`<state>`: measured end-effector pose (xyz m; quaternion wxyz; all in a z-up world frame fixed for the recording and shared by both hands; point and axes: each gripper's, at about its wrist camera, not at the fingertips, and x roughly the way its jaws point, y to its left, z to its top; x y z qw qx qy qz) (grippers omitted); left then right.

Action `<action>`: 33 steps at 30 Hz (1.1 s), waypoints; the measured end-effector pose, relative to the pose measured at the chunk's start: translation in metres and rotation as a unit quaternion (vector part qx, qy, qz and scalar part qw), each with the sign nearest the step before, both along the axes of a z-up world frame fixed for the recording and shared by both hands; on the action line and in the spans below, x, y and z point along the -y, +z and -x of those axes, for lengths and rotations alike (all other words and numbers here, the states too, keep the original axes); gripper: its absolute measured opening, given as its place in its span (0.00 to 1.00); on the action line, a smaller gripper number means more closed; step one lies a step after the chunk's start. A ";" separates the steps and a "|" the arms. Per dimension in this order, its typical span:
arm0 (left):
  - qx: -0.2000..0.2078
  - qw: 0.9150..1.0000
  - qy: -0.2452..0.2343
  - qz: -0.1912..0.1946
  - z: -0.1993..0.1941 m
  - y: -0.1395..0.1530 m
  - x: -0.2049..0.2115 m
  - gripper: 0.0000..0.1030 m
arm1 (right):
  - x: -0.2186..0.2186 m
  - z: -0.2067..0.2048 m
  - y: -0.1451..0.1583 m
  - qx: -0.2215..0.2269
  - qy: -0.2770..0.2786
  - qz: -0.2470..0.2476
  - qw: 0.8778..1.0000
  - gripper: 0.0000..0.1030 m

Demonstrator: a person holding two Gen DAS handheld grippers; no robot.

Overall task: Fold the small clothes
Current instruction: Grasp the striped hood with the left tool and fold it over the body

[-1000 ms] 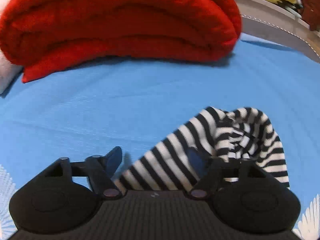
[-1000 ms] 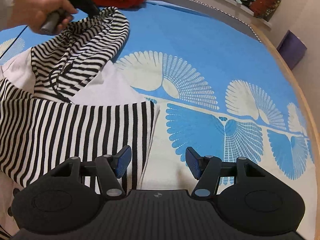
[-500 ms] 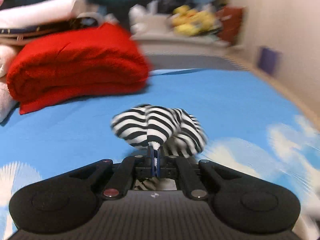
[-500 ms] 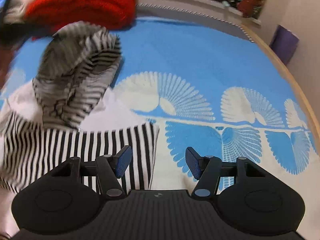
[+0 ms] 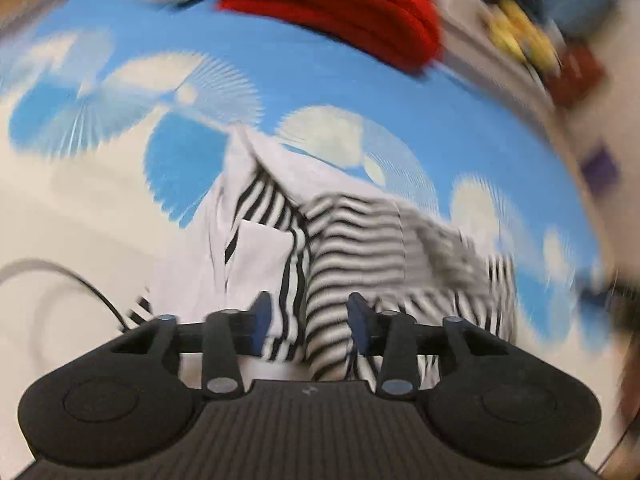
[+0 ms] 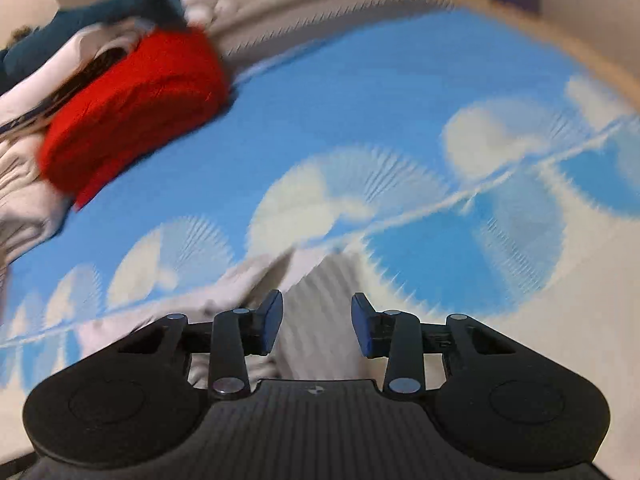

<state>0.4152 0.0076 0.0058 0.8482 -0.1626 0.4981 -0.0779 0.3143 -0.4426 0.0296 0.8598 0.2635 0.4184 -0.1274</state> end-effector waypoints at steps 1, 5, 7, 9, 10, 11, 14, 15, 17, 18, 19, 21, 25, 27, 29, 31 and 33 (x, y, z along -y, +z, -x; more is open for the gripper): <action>-0.018 0.999 0.019 0.026 -0.006 -0.012 -0.006 0.50 | -0.003 -0.003 -0.007 -0.009 0.011 -0.022 1.000 0.39; -0.138 0.985 0.058 0.085 -0.014 -0.052 -0.013 0.50 | -0.021 -0.014 -0.036 -0.058 0.035 -0.076 0.995 0.44; -0.164 0.981 0.045 0.094 -0.019 -0.065 -0.007 0.50 | -0.029 -0.018 -0.051 -0.084 0.037 -0.084 0.992 0.47; -0.167 0.982 0.023 0.082 -0.018 -0.067 0.003 0.51 | -0.034 -0.023 -0.061 -0.100 0.039 -0.089 0.990 0.47; -0.165 0.983 0.016 0.074 -0.015 -0.070 0.007 0.50 | -0.036 -0.026 -0.065 -0.106 0.041 -0.092 0.989 0.47; -0.160 0.985 0.016 0.064 -0.010 -0.070 0.007 0.49 | -0.037 -0.028 -0.068 -0.113 0.041 -0.092 0.989 0.47; -0.162 0.985 0.002 0.051 -0.003 -0.081 0.006 0.09 | -0.044 -0.028 -0.079 -0.133 0.033 -0.087 0.987 0.47; -0.162 0.985 -0.002 0.053 0.001 -0.080 0.006 0.03 | -0.045 -0.029 -0.082 -0.139 0.029 -0.090 0.986 0.47; -0.144 0.989 -0.005 0.046 -0.001 -0.073 0.007 0.01 | -0.046 -0.030 -0.090 -0.144 0.022 -0.103 0.984 0.30; -0.119 0.992 -0.003 0.042 -0.002 -0.065 0.007 0.01 | -0.046 -0.030 -0.091 -0.143 0.018 -0.112 0.983 0.07; -0.080 0.996 -0.003 0.049 -0.004 -0.053 0.005 0.01 | -0.045 -0.029 -0.091 -0.137 0.011 -0.123 0.983 0.02; 0.010 0.995 0.008 0.097 -0.003 -0.026 -0.005 0.01 | -0.037 -0.025 -0.078 -0.082 -0.021 -0.165 0.983 0.02; 0.174 0.972 0.020 0.157 0.012 0.018 -0.026 0.01 | -0.028 -0.009 0.005 0.126 -0.023 -0.066 0.990 0.02; 0.148 0.976 0.028 0.156 0.009 0.009 -0.034 0.01 | -0.014 -0.003 0.009 0.128 -0.039 -0.082 0.988 0.02; 0.034 0.993 0.031 0.106 -0.003 -0.023 -0.034 0.02 | -0.002 -0.004 -0.024 0.030 -0.050 -0.137 0.989 0.02; -0.124 0.991 0.037 0.028 -0.007 -0.073 -0.035 0.02 | 0.003 -0.001 -0.070 -0.090 -0.067 -0.189 0.976 0.02; -0.195 0.977 0.071 0.050 -0.002 -0.100 -0.047 0.08 | 0.003 0.007 -0.097 -0.151 -0.090 -0.216 0.960 0.02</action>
